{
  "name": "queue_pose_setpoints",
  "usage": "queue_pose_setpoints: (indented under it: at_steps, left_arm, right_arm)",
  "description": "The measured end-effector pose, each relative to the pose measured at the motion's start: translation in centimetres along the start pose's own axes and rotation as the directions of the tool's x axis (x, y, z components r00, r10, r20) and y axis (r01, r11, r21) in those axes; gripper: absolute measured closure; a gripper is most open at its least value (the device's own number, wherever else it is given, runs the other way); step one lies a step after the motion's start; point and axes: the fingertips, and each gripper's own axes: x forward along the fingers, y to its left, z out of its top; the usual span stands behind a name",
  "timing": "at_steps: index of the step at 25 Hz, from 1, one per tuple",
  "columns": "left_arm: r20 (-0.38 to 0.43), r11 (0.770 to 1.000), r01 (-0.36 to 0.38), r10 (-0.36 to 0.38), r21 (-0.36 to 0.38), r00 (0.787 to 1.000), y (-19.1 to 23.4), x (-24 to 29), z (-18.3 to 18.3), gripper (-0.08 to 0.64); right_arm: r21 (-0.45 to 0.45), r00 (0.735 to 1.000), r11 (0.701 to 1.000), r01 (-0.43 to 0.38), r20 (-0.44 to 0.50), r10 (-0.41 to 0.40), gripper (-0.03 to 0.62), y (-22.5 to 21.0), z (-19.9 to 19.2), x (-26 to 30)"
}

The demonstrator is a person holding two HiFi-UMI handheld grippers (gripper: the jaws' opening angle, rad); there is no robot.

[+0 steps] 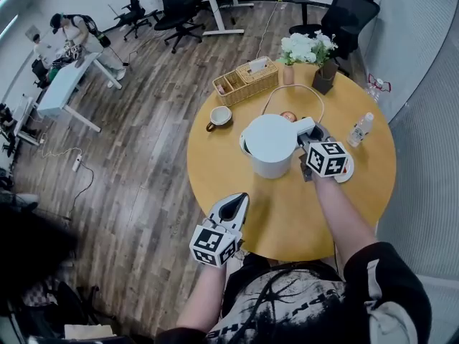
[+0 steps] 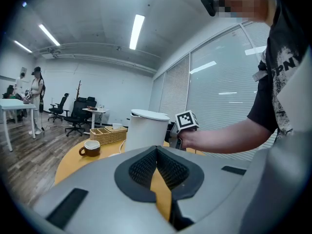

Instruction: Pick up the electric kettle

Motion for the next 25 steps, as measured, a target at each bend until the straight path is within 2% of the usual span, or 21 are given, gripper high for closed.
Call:
queue_pose_setpoints:
  at_steps: [12, 25]
  left_arm:
    - [-0.015, 1.000, 0.000, 0.000, 0.018, 1.000, -4.0, -0.3, -1.4, 0.560]
    - [-0.060, 0.999, 0.014, -0.013, 0.029, 0.998, -6.8, 0.1, -2.5, 0.560]
  right_arm:
    - [0.012, 0.999, 0.999, -0.034, -0.040, 0.035, 0.460, -0.8, -3.1, -8.5]
    - [-0.017, 0.992, 0.997, -0.078, -0.104, 0.076, 0.454, -0.6, -7.4, -12.3]
